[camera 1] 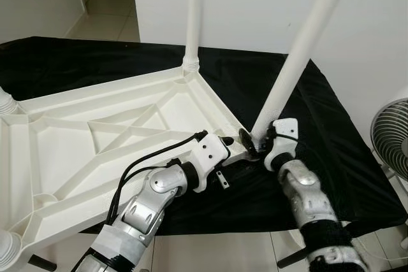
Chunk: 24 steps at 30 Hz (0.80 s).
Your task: Building children table
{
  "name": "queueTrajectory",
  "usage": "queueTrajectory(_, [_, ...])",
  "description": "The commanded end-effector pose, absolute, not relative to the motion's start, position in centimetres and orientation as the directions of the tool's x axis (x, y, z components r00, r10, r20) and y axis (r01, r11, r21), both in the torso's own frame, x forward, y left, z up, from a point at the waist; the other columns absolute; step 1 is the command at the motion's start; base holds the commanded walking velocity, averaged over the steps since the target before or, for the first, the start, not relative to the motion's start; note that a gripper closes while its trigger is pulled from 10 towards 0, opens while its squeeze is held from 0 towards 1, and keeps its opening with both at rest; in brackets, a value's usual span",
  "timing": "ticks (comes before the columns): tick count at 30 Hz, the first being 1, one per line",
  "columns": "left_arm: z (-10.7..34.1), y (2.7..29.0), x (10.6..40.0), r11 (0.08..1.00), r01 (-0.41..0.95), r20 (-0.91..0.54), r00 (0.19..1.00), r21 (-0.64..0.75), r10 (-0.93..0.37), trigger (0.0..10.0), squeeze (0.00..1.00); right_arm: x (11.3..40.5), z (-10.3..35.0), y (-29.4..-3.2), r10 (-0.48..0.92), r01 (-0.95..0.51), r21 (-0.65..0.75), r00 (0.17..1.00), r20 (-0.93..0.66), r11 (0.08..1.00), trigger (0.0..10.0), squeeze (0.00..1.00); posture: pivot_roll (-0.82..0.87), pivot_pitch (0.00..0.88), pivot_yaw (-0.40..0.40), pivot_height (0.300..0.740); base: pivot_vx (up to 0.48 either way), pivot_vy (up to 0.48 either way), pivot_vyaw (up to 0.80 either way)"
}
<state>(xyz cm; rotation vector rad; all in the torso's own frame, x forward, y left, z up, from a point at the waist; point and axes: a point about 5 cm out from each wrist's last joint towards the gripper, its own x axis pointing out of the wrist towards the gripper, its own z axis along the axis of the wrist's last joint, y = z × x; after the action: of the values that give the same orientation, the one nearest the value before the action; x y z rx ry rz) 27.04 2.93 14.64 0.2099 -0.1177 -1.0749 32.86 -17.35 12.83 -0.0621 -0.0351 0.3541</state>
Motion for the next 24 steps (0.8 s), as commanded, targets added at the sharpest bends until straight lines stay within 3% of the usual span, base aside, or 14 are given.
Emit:
queueTrajectory(1, [14.8, 2.8, 27.1, 0.446, 0.862, -0.006, 0.461, 0.241, -0.888, 10.0, 0.00, 32.8, 12.5, -17.4, 0.379, -0.377, -0.068, 0.925, 0.016, 0.924, 10.0, 0.00, 0.11, 0.004, -0.068, 0.740, 0.000, 0.000, 0.00])
queueTrajectory(11, [15.0, 2.9, 27.2, 0.449, 0.859, -0.005, 0.464, 0.248, -0.886, 10.0, 0.00, 33.5, 12.5, -16.6, 0.551, -0.552, -0.138, 0.833, -0.050, 0.822, 10.0, 0.00, 0.12, 0.004, -0.067, 0.740, 0.000, 0.000, 0.00])
queueTrajectory(12, [15.1, 3.0, 27.2, 0.452, 0.857, -0.004, 0.467, 0.248, -0.884, 10.0, 0.00, 33.6, 12.2, -16.2, 0.586, -0.591, -0.146, 0.807, -0.078, 0.793, 0.2, 0.00, 0.12, 0.006, -0.069, 0.740, 0.000, 0.000, 0.00])
queueTrajectory(16, [15.1, 3.1, 27.3, 0.462, 0.851, -0.002, 0.477, 0.249, -0.879, 10.0, 0.00, 33.6, 11.4, -15.7, 0.655, -0.666, -0.126, 0.746, -0.123, 0.735, 0.0, 0.00, 0.13, 0.011, -0.073, 0.740, 0.000, 0.000, 0.00])
queueTrajectory(24, [15.2, 3.2, 27.5, 0.469, 0.847, 0.000, 0.484, 0.249, -0.875, 10.0, 0.00, 33.3, 10.7, -15.7, 0.684, -0.698, -0.106, 0.716, -0.142, 0.709, 0.0, 0.00, 0.13, 0.021, -0.070, 0.740, 0.000, 0.000, 0.00])
